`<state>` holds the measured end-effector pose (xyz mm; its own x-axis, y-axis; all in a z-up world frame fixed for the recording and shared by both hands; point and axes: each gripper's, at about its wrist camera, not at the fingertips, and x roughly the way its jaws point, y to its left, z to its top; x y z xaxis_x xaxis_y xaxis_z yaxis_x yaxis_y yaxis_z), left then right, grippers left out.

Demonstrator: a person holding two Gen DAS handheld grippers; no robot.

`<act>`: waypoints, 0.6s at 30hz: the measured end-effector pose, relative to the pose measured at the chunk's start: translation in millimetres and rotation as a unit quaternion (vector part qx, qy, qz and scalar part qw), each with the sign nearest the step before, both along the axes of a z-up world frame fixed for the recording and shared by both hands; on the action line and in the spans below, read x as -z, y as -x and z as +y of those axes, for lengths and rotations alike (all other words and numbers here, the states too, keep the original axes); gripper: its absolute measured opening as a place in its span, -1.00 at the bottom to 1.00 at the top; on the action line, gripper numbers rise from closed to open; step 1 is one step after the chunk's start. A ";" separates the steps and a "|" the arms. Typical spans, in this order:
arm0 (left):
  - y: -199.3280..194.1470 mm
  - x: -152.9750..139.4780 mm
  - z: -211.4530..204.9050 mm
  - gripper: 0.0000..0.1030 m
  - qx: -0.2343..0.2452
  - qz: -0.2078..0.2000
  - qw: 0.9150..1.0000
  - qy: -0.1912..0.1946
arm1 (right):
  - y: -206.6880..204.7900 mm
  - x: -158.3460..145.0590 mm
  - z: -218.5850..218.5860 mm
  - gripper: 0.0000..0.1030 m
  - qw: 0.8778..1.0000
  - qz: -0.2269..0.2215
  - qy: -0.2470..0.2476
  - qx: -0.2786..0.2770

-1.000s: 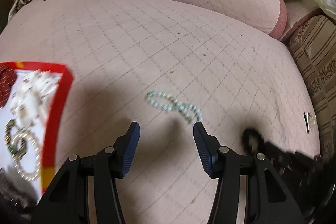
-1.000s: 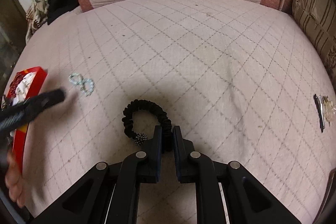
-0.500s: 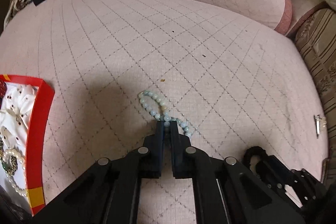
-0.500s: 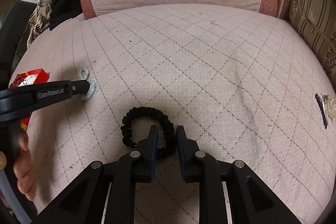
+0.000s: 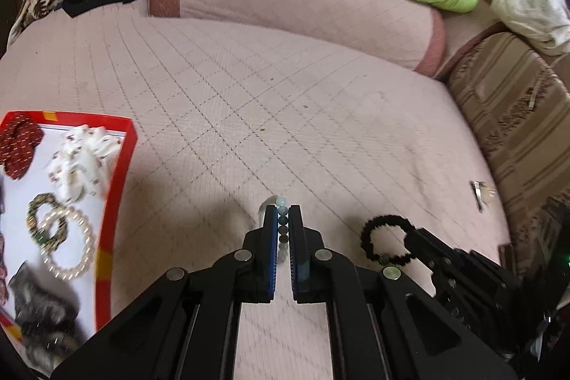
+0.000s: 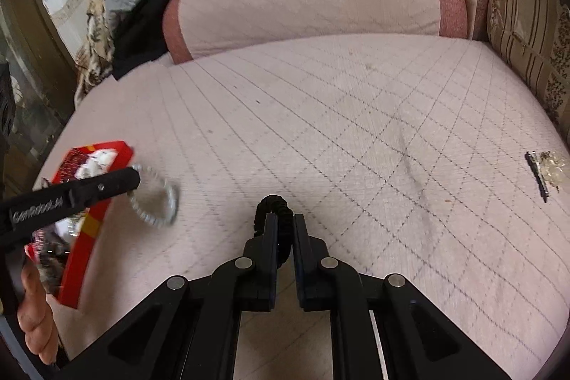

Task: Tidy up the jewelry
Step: 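Carry both bead bracelets over to the red-rimmed tray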

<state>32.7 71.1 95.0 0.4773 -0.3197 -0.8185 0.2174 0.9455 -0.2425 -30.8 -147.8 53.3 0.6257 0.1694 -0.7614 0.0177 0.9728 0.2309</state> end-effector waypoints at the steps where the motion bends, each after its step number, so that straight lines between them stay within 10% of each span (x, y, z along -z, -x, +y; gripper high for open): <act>1: 7.9 -6.2 2.7 -0.90 0.002 -0.006 1.000 0.001 | 7.1 -5.5 1.6 -0.83 1.000 -0.005 -0.004 0.001; 18: 110.1 -61.6 46.9 -0.90 -0.031 -0.086 0.995 -0.033 | 74.2 -52.5 31.9 -0.83 0.999 -0.035 -0.010 -0.010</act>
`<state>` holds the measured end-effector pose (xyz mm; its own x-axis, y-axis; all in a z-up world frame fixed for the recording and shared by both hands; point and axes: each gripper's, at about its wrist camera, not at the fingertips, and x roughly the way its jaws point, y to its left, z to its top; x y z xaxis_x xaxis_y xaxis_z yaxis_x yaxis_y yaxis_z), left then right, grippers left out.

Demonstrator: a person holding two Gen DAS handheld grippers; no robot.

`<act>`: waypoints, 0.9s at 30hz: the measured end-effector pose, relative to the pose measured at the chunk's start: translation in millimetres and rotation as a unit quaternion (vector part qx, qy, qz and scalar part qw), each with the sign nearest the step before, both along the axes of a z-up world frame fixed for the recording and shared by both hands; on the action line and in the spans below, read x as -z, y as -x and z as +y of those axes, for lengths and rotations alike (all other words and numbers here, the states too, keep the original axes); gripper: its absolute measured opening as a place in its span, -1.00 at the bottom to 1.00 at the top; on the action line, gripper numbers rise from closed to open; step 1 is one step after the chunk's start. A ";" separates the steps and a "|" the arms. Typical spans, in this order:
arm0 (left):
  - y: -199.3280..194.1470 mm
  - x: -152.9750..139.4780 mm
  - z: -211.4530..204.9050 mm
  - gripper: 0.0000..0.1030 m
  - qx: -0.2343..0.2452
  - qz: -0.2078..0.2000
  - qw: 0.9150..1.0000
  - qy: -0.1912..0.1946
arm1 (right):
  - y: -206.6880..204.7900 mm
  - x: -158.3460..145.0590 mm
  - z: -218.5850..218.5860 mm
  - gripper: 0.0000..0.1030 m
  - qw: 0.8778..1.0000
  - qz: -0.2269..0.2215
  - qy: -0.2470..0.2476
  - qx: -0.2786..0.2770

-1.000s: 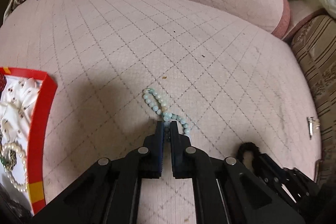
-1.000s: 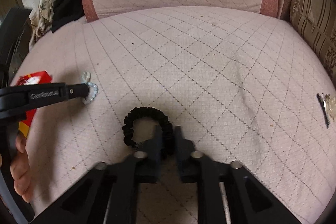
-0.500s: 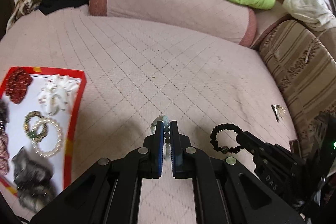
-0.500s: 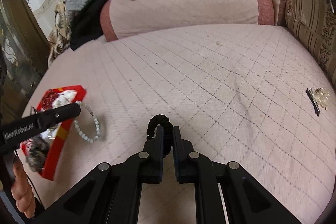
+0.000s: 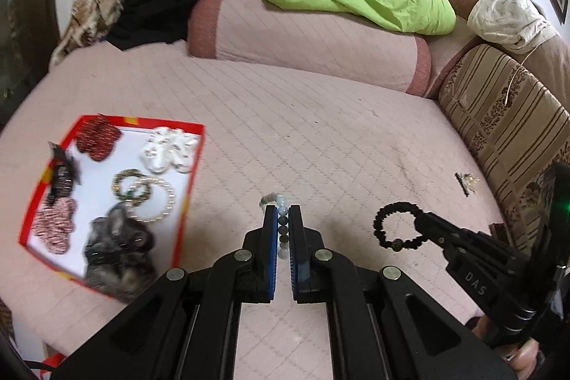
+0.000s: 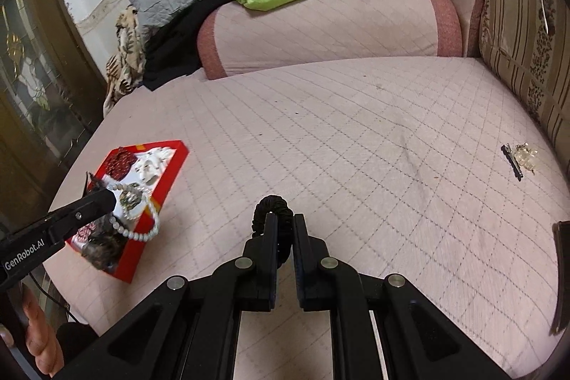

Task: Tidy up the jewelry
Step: 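Carry both bead bracelets over to the red-rimmed tray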

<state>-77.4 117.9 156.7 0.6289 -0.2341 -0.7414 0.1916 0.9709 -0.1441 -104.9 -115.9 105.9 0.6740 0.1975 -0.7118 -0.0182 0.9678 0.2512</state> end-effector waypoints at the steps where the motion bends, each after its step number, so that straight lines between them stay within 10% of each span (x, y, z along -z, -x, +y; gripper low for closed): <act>1: 5.8 -2.8 2.9 -0.90 -0.006 -0.007 1.000 -0.007 | 3.4 -2.8 4.2 -0.83 1.000 -0.002 0.002 -0.002; 27: 55.1 -24.5 67.5 -0.90 -0.095 -0.062 0.990 -0.081 | 54.1 -26.7 104.7 -0.82 0.996 -0.011 0.072 -0.058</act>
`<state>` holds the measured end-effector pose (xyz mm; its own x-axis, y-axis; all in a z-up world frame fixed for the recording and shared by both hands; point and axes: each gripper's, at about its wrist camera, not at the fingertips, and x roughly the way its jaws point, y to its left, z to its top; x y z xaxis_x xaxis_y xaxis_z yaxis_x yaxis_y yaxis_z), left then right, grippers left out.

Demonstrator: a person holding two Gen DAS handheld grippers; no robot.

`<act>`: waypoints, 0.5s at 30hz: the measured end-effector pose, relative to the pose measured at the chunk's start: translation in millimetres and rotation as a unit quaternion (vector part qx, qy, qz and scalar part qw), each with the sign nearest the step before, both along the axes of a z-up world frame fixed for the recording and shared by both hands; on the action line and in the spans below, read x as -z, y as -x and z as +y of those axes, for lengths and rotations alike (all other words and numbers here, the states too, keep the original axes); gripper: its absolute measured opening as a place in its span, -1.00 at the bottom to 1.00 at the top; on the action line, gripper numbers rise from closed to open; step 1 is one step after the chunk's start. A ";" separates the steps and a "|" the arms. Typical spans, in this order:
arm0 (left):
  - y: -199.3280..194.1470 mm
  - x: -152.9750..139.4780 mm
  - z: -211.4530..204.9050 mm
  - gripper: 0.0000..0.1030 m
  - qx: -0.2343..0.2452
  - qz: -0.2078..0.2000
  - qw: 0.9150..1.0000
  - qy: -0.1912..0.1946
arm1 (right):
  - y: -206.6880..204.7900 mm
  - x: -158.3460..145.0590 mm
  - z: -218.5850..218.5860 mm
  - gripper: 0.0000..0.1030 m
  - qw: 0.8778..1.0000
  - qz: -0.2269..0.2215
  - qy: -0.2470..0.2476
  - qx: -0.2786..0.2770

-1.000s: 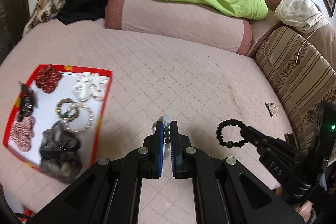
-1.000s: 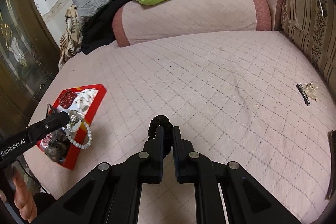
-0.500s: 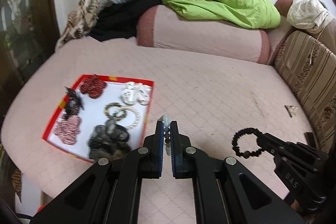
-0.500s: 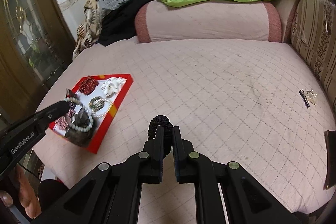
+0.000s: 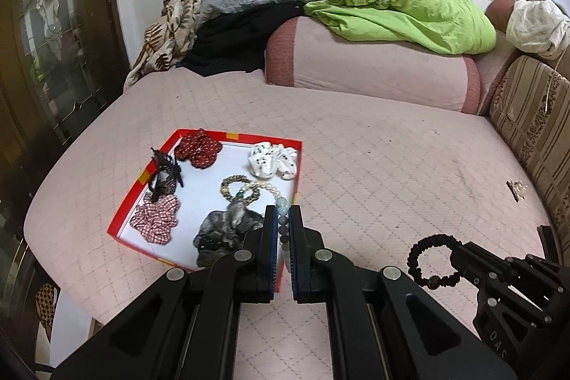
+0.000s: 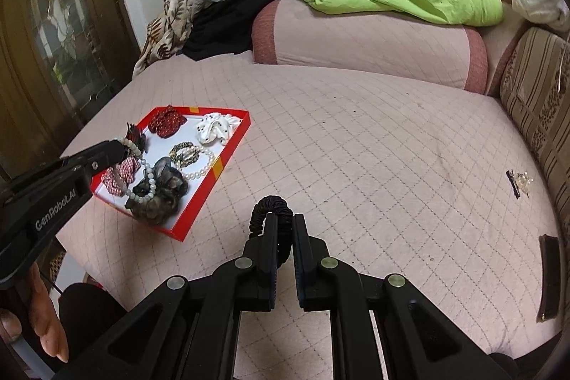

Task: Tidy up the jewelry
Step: 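Carry both bead bracelets over to the red-rimmed tray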

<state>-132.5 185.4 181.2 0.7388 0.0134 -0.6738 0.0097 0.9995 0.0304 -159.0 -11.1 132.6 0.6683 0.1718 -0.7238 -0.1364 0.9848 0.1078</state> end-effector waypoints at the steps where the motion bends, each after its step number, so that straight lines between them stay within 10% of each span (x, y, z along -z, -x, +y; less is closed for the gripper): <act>1: 0.1 0.4 3.0 -0.90 -0.003 0.001 1.000 0.000 | 0.5 0.3 3.1 -0.82 1.000 0.001 0.002 -0.002; 15: -2.9 7.4 33.4 -0.89 -0.031 0.011 0.999 -0.013 | 1.5 0.4 26.9 -0.82 1.000 0.009 0.012 -0.012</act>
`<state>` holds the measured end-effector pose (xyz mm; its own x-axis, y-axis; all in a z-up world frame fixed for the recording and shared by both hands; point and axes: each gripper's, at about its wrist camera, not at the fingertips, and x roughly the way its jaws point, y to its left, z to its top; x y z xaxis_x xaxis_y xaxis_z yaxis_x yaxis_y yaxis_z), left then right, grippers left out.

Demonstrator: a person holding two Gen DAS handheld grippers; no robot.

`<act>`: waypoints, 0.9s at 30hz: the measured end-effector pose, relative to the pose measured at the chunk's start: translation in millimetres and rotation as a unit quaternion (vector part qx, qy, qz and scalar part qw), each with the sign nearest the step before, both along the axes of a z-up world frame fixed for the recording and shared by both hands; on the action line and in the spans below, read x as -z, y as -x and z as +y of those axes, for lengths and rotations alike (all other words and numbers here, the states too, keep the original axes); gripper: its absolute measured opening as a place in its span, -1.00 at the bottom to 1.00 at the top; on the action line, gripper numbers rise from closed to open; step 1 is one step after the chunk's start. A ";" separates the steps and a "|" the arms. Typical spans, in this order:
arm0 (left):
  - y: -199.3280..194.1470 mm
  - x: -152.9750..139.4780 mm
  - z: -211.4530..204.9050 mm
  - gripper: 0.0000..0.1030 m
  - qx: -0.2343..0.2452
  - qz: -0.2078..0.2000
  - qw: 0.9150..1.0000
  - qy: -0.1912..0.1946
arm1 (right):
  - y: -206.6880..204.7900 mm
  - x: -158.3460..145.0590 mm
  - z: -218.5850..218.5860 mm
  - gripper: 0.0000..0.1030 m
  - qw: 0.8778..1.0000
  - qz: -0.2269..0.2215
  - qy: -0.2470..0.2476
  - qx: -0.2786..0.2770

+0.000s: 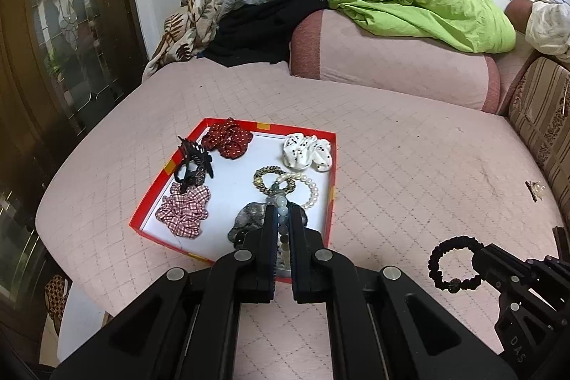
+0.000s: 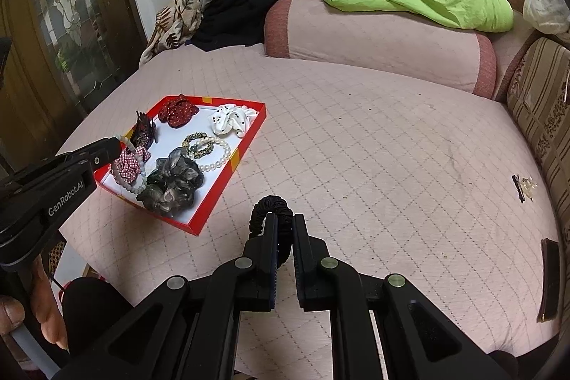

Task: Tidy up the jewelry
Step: 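Carry both bead bracelets over to the red-rimmed tray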

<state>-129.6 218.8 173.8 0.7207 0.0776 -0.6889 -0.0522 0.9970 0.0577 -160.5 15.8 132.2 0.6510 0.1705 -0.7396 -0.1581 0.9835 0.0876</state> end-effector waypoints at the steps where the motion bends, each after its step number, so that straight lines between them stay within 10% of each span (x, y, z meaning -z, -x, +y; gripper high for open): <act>1: 0.7 0.4 1.0 -0.89 -0.001 0.000 1.000 0.000 | -0.2 0.7 1.6 -0.82 1.000 0.001 0.001 -0.001; 27: -20.1 18.8 21.2 -0.89 -0.012 0.029 1.000 0.000 | -19.9 14.0 17.5 -0.82 1.000 0.013 -0.010 -0.010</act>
